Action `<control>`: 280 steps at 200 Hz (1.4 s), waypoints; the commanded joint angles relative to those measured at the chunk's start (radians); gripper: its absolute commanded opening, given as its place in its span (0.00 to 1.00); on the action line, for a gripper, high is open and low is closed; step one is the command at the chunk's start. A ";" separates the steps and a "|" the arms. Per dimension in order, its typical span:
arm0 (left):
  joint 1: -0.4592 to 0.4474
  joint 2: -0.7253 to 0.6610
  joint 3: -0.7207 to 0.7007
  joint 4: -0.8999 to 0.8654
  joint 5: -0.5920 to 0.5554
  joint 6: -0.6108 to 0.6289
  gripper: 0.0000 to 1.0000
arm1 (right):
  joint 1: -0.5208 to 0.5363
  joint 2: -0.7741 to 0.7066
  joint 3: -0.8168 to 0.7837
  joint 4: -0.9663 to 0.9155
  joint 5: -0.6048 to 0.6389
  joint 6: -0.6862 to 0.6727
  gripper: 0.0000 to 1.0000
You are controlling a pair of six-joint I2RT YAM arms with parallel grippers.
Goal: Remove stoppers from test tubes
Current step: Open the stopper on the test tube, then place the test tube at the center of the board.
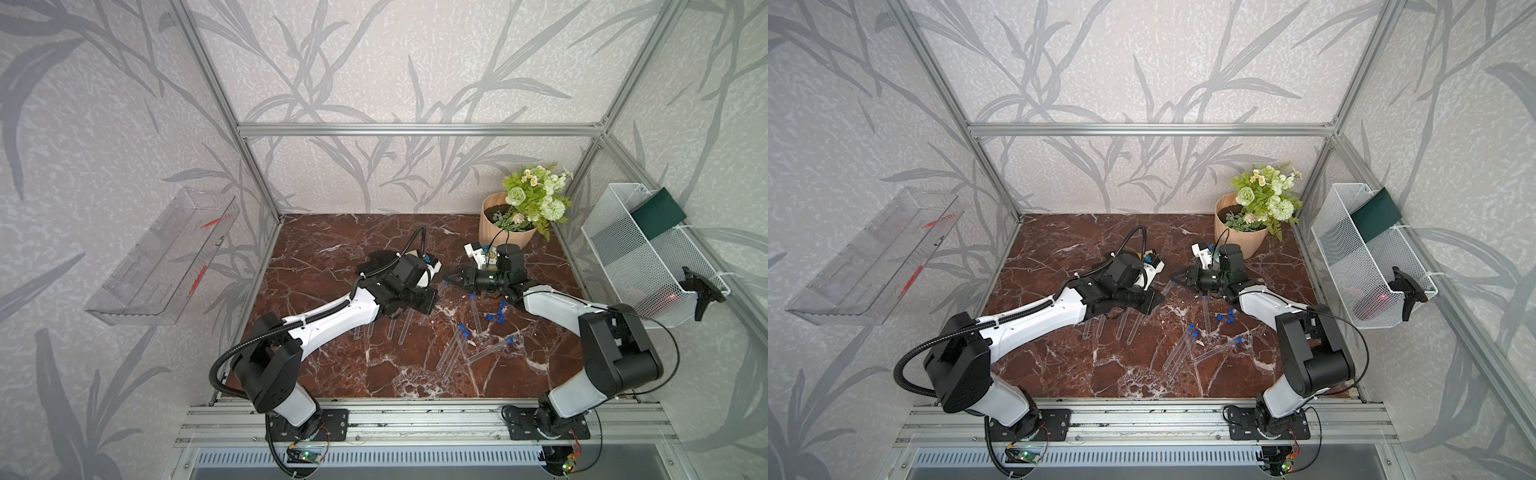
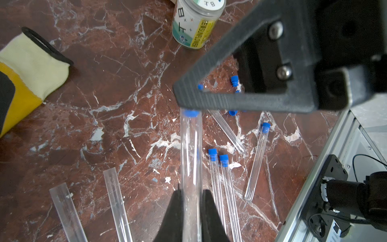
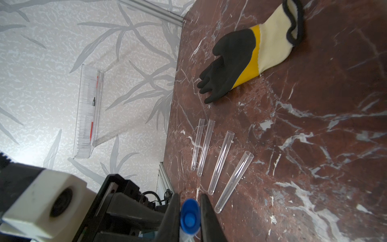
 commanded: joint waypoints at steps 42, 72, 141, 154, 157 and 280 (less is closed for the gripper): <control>-0.008 -0.029 -0.022 -0.142 0.029 0.017 0.00 | -0.050 -0.014 0.037 0.156 0.084 0.046 0.15; -0.008 -0.029 -0.023 -0.136 0.024 0.010 0.00 | -0.054 -0.039 0.040 0.032 0.111 -0.021 0.15; -0.011 0.107 0.059 -0.157 -0.103 -0.052 0.00 | -0.054 -0.155 0.090 -0.404 0.246 -0.299 0.15; -0.016 0.138 0.081 -0.172 -0.128 -0.061 0.00 | -0.056 -0.165 0.091 -0.445 0.265 -0.317 0.15; -0.019 0.143 0.084 -0.174 -0.136 -0.064 0.00 | -0.056 -0.168 0.090 -0.451 0.269 -0.321 0.15; -0.054 0.372 0.228 -0.335 -0.270 -0.116 0.00 | -0.076 -0.156 0.134 -0.745 0.433 -0.435 0.15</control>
